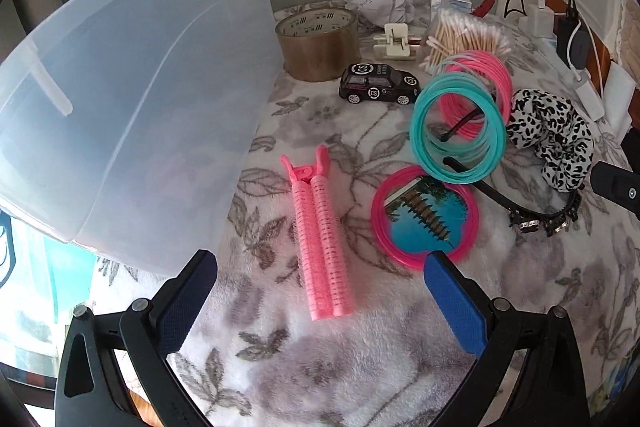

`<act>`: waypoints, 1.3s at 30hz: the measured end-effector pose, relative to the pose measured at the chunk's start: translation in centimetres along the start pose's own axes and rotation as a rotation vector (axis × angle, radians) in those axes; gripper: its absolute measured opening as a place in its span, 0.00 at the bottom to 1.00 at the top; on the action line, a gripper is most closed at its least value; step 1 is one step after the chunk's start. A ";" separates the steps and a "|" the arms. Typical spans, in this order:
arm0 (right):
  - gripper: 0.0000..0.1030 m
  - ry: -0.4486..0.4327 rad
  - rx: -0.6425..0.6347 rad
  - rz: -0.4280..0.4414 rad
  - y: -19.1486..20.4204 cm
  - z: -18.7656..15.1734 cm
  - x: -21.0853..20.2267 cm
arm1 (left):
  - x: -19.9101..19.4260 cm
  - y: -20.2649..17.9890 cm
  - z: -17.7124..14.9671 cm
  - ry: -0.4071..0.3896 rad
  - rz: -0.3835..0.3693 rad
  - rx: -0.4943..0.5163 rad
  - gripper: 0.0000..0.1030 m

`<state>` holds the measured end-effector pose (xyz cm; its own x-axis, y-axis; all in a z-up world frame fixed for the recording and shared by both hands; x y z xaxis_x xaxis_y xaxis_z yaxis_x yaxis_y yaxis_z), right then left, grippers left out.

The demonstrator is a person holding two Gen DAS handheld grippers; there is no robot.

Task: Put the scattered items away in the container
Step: 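Grasp the pink hair rollers with the left tool while the right tool grasps the leopard scrunchie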

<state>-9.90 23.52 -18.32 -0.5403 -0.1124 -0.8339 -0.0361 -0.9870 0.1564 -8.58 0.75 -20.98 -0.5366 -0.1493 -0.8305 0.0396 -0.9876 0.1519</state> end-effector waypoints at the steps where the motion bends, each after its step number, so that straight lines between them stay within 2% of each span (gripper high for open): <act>1: 0.85 -0.001 -0.010 0.006 0.2 0.3 0.4 | 0.3 0.2 -0.1 0.007 0.001 -0.016 1.00; 7: 0.74 -0.029 -0.088 0.034 2.1 2.1 2.3 | 1.8 0.9 -0.5 0.035 0.002 -0.078 0.94; 9: 0.65 -0.037 -0.109 0.045 2.6 2.5 2.9 | 1.8 0.8 -0.3 0.025 -0.004 -0.084 0.88; 10: 0.61 -0.035 -0.116 0.048 2.7 2.6 3.3 | 1.7 0.7 -0.2 0.019 -0.008 -0.084 0.81; 12: 0.46 -0.025 -0.117 0.067 2.9 2.5 3.9 | 1.5 0.4 -0.1 0.014 -0.027 -0.083 0.71; 13: 0.44 -0.016 -0.111 0.072 3.0 2.3 4.2 | 1.4 0.2 -0.1 0.013 -0.037 -0.083 0.66; 15: 0.34 -0.006 -0.093 0.077 2.7 1.9 4.5 | 1.3 -0.2 -0.2 0.011 -0.063 -0.079 0.55; 17: 0.26 -0.013 -0.061 0.096 2.4 1.7 4.1 | 0.9 -0.8 -0.2 0.007 -0.082 -0.065 0.36; 19: 0.22 -0.027 -0.031 0.117 2.2 1.8 3.4 | 0.6 -0.8 -0.4 0.005 -0.053 -0.045 0.29; 25: 0.20 -0.105 0.030 0.177 2.1 2.7 -0.5 | -1.6 -0.4 -0.8 -0.006 -0.108 -0.083 0.27; 32: 0.20 -0.205 0.049 0.212 2.8 3.1 -6.4 | -7.3 1.7 0.7 -0.123 -0.135 -0.075 0.27; 39: 0.20 -0.299 0.035 0.235 4.1 3.1 -12.2 | -9.2 3.1 3.4 -0.237 -0.169 -0.099 0.27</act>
<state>-6.10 21.19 -5.84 -0.7588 -0.2916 -0.5824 0.0918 -0.9331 0.3476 -6.34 -0.79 -11.07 -0.7234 0.0213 -0.6901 0.0087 -0.9992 -0.0400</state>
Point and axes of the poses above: each gripper's, at about its wrist camera, not at the fingertips, and x roughly the way its jaws point, y to its left, z to its top, the point moved 8 cm from there along x, roughly the way its jaws point, and after that the axes turned 2 degrees about -y, right-handed, at the moved point
